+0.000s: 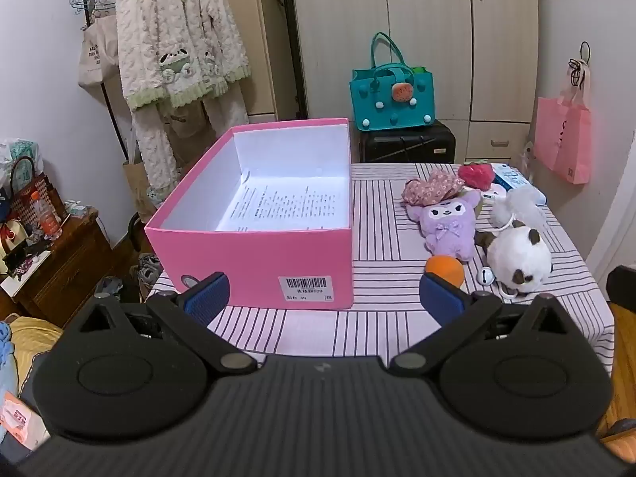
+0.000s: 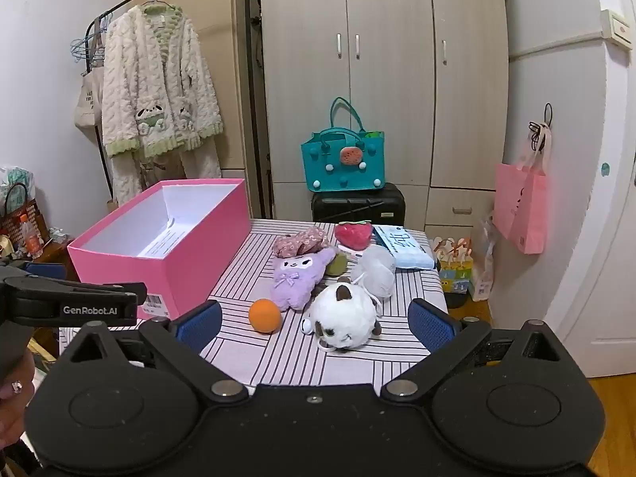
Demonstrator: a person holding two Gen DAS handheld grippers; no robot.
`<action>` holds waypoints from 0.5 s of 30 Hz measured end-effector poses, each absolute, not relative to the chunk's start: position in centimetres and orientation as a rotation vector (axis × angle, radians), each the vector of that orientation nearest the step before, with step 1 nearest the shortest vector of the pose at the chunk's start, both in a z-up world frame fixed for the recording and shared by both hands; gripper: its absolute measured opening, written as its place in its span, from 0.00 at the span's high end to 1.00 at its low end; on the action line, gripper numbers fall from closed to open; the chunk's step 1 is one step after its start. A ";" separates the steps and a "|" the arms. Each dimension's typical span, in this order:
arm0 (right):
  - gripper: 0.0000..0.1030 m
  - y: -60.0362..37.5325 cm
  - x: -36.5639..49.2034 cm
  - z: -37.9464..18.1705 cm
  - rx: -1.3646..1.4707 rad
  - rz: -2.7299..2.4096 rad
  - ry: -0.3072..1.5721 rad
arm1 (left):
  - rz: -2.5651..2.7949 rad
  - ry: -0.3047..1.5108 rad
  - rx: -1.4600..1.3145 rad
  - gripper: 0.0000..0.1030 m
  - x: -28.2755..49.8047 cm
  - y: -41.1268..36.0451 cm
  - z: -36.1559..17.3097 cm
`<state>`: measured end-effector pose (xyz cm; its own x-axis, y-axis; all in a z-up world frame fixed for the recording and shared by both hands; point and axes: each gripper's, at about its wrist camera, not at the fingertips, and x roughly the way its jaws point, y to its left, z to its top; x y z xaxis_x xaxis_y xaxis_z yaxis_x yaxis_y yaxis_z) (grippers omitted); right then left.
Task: Organize soft objects
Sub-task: 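Move both tools toward the plush toys on the table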
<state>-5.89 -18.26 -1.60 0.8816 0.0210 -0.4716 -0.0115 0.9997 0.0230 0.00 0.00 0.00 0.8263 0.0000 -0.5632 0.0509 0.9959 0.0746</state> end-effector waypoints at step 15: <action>0.02 -17.6 -6.5 -1.3 0.009 0.011 0.492 | -0.022 0.618 0.106 0.00 0.1 -0.3 -0.8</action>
